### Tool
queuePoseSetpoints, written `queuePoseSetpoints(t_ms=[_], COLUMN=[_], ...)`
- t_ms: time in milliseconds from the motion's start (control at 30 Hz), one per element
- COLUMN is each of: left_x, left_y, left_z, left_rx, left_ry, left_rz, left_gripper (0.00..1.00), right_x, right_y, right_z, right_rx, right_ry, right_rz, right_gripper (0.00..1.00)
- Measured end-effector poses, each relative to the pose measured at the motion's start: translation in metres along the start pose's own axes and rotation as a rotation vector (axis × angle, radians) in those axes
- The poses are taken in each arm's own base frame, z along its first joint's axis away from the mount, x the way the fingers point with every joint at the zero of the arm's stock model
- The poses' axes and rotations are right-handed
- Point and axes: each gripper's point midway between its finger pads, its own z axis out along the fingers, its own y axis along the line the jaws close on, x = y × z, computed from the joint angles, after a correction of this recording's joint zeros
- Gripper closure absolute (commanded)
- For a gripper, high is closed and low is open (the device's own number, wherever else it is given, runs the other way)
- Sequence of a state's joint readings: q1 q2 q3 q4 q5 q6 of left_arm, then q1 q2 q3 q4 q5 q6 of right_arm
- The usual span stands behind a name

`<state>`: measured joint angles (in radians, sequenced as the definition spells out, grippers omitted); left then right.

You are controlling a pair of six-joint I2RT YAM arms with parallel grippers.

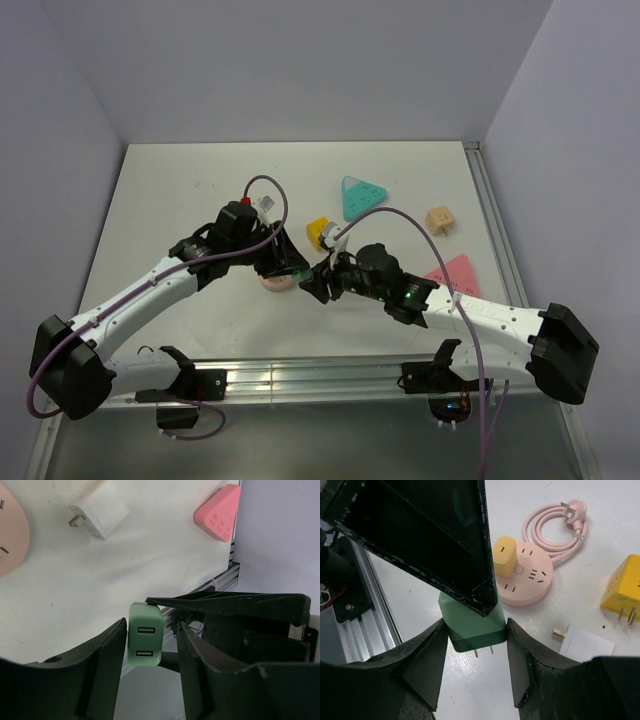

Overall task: Insert the plug
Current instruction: Pick up the plug from the center of the board.

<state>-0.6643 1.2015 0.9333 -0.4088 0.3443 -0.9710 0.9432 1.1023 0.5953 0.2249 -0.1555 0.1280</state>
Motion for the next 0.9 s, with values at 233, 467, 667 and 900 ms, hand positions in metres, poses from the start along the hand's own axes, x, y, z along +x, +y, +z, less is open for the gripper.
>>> queuePoseSetpoints(t_ms=[233, 467, 667, 900], left_x=[0.003, 0.002, 0.004, 0.005], left_y=[0.004, 0.006, 0.01, 0.013], left_z=[-0.001, -0.003, 0.002, 0.005], left_rx=[-0.019, -0.029, -0.039, -0.045], left_ry=[0.012, 0.016, 0.035, 0.048], left_rz=[0.007, 0.029, 0.035, 0.032], left_gripper=[0.58, 0.68, 0.63, 0.57], right_x=[0.003, 0.004, 0.009, 0.011], right_y=[-0.002, -0.001, -0.002, -0.002], right_z=[0.002, 0.003, 0.005, 0.005], right_rx=[0.008, 0.007, 0.011, 0.012], right_ry=[0.01, 0.01, 0.028, 0.034], right_rz=[-0.01, -0.016, -0.014, -0.018], right_gripper=[0.58, 0.58, 0.58, 0.58])
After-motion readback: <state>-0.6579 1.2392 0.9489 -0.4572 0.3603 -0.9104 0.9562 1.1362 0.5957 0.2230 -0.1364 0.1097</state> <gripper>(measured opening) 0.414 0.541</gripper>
